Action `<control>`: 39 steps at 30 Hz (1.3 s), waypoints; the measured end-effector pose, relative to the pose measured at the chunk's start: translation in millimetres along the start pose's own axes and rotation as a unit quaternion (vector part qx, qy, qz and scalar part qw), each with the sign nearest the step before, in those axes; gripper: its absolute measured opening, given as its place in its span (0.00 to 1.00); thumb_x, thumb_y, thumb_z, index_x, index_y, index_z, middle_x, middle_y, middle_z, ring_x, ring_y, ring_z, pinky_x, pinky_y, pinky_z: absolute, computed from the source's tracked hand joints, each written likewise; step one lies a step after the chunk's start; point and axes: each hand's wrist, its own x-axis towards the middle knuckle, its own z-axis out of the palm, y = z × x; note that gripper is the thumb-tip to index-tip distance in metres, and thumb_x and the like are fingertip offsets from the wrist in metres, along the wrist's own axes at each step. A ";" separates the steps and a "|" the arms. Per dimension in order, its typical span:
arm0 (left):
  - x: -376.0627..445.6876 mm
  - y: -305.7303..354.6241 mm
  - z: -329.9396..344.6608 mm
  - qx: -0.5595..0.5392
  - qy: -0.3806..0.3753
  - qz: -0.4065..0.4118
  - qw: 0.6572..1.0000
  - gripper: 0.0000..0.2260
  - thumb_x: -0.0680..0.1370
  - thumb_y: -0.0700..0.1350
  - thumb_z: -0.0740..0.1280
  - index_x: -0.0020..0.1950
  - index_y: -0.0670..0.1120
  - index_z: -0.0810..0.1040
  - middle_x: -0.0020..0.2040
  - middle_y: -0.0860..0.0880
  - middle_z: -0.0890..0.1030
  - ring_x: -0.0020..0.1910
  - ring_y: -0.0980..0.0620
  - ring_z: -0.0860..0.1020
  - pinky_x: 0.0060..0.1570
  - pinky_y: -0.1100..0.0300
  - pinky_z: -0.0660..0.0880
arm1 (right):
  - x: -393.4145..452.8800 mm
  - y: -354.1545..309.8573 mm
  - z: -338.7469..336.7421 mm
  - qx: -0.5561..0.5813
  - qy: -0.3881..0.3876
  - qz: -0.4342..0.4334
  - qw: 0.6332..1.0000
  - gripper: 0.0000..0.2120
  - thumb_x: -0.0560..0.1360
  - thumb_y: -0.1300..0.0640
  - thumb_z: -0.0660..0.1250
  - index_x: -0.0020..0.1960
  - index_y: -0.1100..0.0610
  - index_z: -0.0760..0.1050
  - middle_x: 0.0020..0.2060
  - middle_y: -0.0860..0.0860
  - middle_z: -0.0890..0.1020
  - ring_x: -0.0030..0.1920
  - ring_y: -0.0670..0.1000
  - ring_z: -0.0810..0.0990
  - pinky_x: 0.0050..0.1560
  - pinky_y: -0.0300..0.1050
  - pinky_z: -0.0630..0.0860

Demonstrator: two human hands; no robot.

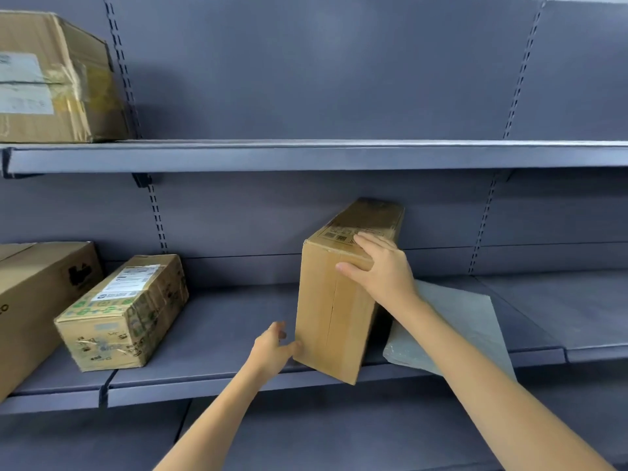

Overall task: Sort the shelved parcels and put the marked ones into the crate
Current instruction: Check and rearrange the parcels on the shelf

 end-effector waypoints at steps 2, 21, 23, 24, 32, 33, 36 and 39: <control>1.6 0.2 4.9 0.015 -0.018 0.002 1.000 0.22 0.76 0.48 0.65 0.68 0.43 0.67 0.61 0.46 0.75 0.54 0.50 0.74 0.47 0.63 0.70 | -6.8 8.8 -5.8 0.021 0.035 0.001 0.999 0.31 0.69 0.47 0.72 0.67 0.59 0.70 0.67 0.53 0.72 0.70 0.51 0.67 0.69 0.40 0.59; 13.9 35.9 -14.0 -0.168 0.071 0.005 0.983 0.23 0.76 0.40 0.67 0.69 0.37 0.67 0.63 0.42 0.75 0.61 0.42 0.75 0.66 0.47 0.69 | -48.5 36.2 -63.1 0.018 -0.018 0.108 0.994 0.40 0.68 0.48 0.72 0.74 0.54 0.58 0.73 0.53 0.64 0.71 0.53 0.64 0.69 0.43 0.61; 8.0 44.8 -29.2 -0.190 0.113 0.030 0.975 0.23 0.77 0.39 0.66 0.71 0.39 0.66 0.66 0.42 0.73 0.64 0.43 0.72 0.65 0.51 0.67 | -51.3 34.0 -60.6 0.036 -0.011 0.113 0.993 0.40 0.68 0.48 0.73 0.74 0.55 0.58 0.69 0.53 0.70 0.68 0.53 0.69 0.67 0.42 0.65; 3.8 48.4 -38.6 -0.195 0.139 0.043 0.970 0.23 0.77 0.40 0.66 0.70 0.39 0.66 0.66 0.42 0.73 0.64 0.43 0.72 0.63 0.53 0.68 | -54.3 31.8 -58.5 0.055 -0.012 0.120 0.991 0.40 0.68 0.49 0.73 0.74 0.56 0.59 0.67 0.52 0.73 0.66 0.53 0.71 0.63 0.40 0.68; -51.2 43.0 -95.2 -0.007 0.264 0.129 0.956 0.22 0.76 0.43 0.67 0.69 0.42 0.69 0.63 0.43 0.71 0.52 0.52 0.70 0.55 0.58 0.67 | -102.7 16.8 10.9 0.193 -0.064 0.189 0.961 0.27 0.68 0.57 0.74 0.65 0.55 0.70 0.47 0.45 0.78 0.47 0.47 0.77 0.42 0.31 0.70; -56.4 38.1 -98.7 0.006 0.270 0.125 0.955 0.22 0.76 0.43 0.68 0.69 0.42 0.69 0.63 0.43 0.71 0.52 0.52 0.71 0.55 0.59 0.67 | -108.4 14.0 20.1 0.193 -0.074 0.198 0.958 0.26 0.68 0.58 0.74 0.64 0.55 0.70 0.46 0.45 0.78 0.46 0.47 0.76 0.42 0.32 0.70; -69.2 17.0 -103.8 0.001 0.277 0.095 0.956 0.23 0.75 0.43 0.69 0.69 0.42 0.69 0.64 0.43 0.71 0.56 0.48 0.73 0.58 0.56 0.68 | -118.1 9.7 39.6 0.224 -0.090 0.217 0.946 0.23 0.68 0.60 0.73 0.61 0.54 0.72 0.45 0.46 0.80 0.46 0.47 0.78 0.40 0.30 0.70; -77.4 -6.9 -97.9 -0.033 0.285 0.043 0.957 0.21 0.76 0.43 0.67 0.68 0.42 0.71 0.62 0.43 0.72 0.59 0.46 0.72 0.60 0.53 0.70 | -121.8 7.9 50.8 0.243 -0.122 0.243 0.931 0.13 0.70 0.57 0.72 0.54 0.52 0.74 0.45 0.46 0.82 0.47 0.48 0.80 0.41 0.34 0.73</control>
